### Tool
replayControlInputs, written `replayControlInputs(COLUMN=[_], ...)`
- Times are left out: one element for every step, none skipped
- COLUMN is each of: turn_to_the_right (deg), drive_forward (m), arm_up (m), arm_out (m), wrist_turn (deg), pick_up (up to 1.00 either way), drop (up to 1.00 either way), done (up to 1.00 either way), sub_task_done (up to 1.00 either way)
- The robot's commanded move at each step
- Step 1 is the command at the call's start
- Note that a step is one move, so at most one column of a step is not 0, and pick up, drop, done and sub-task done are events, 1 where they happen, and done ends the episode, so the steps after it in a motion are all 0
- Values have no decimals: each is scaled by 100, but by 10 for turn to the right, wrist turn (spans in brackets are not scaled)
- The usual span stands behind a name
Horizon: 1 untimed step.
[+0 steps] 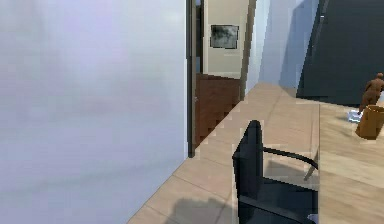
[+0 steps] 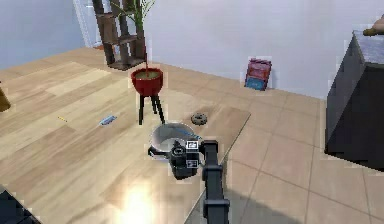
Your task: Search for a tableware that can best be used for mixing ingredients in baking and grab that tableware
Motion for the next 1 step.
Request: replayControlInputs(turn_to_the_right=[0], drive_forward=[0], arm_up=[10], arm_out=[0], wrist_turn=[0], pick_up=[0], drop=[0], done=[0], sub_task_done=[0])
